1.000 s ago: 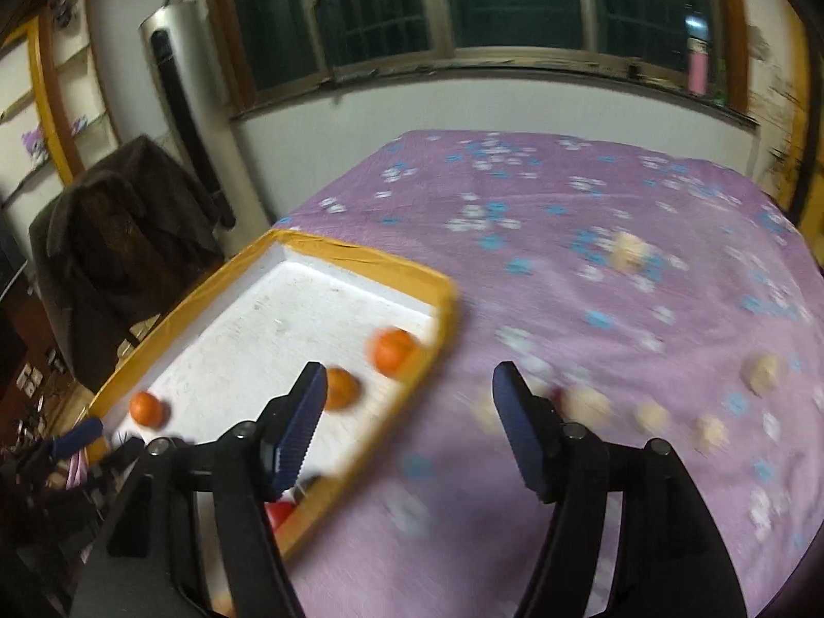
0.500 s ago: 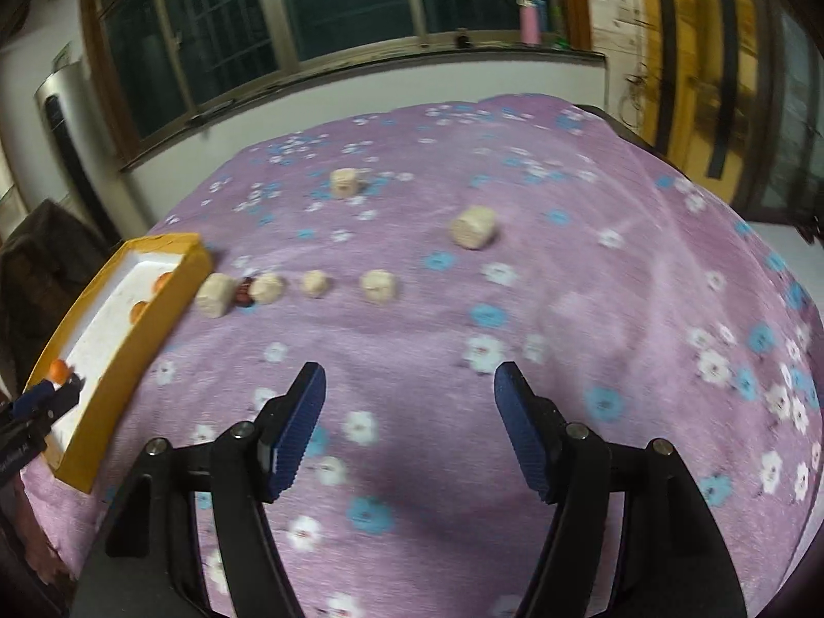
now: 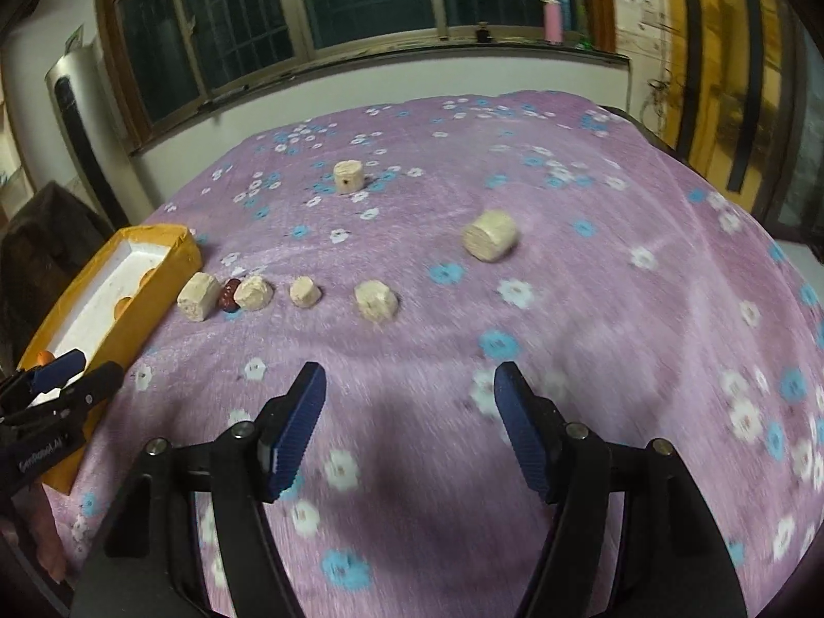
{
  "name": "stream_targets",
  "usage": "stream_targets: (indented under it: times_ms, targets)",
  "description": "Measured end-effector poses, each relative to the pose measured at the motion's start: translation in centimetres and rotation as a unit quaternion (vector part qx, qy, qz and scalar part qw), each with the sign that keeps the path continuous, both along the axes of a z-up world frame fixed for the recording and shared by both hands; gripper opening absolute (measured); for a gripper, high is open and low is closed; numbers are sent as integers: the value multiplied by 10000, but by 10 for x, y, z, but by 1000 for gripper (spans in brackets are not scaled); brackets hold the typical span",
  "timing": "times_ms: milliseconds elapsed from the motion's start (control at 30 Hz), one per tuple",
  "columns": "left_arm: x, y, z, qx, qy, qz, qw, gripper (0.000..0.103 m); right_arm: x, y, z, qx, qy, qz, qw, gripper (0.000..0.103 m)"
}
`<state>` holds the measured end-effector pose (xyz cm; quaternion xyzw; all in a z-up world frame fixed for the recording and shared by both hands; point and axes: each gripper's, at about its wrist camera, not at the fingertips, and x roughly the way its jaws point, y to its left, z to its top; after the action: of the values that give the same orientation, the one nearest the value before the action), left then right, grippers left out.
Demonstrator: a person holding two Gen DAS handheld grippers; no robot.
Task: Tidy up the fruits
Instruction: 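Grasp a cream block with the left gripper while the right grasps a rough cream chunk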
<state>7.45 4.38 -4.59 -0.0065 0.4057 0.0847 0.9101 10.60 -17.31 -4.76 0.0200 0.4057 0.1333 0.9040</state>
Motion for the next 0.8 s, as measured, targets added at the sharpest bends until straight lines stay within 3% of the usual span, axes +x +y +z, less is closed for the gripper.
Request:
stream_targets:
  times_ms: [300,367,433,600,800]
  targets:
    - [29,-1,-8,-82,104,-20,9999,65,47,33,-22,-421,225,255,9985,51]
    - [36,-3,-10,-83,139,-25,9999,65,53,34,-26,-444,330,252,9982,42]
    - [44,-7,-11,-65,176,-40,9998,65,54,33,-26,-368,353,242,9984,23]
    - [63,-15,-16,-27,204,-55,9998,64,52,27,-26,-184,371,235,9989,22]
    - [83,-12,-31,-22,460,39,9989,31,50,21,-23,81,306,344,9989,22]
